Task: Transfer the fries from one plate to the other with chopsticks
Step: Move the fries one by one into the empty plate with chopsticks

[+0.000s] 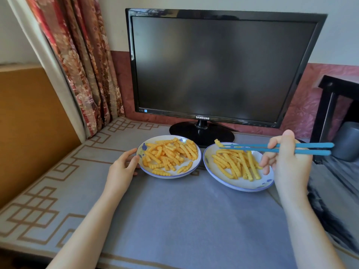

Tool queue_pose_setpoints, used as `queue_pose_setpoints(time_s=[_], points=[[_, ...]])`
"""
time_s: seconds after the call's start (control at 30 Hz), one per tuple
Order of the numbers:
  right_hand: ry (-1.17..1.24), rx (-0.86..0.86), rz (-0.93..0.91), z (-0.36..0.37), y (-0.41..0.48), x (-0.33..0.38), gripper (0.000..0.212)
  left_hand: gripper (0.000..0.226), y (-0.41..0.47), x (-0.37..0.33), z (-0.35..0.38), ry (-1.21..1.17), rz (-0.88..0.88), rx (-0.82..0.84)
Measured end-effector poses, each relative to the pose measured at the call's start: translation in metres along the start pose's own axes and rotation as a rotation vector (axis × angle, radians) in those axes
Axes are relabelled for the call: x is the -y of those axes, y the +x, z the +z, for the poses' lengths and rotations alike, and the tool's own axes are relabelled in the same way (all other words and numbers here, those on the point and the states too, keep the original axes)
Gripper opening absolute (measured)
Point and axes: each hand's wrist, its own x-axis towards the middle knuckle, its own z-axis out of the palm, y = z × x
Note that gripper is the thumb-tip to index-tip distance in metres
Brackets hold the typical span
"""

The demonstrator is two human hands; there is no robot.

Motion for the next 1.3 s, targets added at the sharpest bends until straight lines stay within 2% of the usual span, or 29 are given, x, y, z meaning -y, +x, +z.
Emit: queue_pose_setpoints(time_s=[0.33, 0.6, 0.9, 1.13, 1.3], points=[[0.067, -0.012, 0.029, -0.008, 0.005, 0.012, 0.041, 0.030, -0.001, -0.001, 0.000, -0.003, -0.008, 0.003], [-0.030, 0.102, 0.062, -0.008, 0.012, -0.001, 0.045, 0.031, -0.002, -0.004, 0.001, -0.011, -0.013, 0.004], [0.056, 0.151, 0.029, -0.005, 0.001, 0.009, 0.042, 0.030, -0.002, -0.004, 0.001, -0.011, -0.006, 0.004], [0.137, 0.432, 0.124, 0.025, -0.023, 0.008, 0.045, 0.030, -0.003, -0.004, 0.000, 0.004, -0.004, -0.018], [0.164, 0.526, 0.139, 0.035, -0.033, 0.002, 0.045, 0.030, -0.003, -0.006, 0.000, 0.012, 0.004, -0.020]])
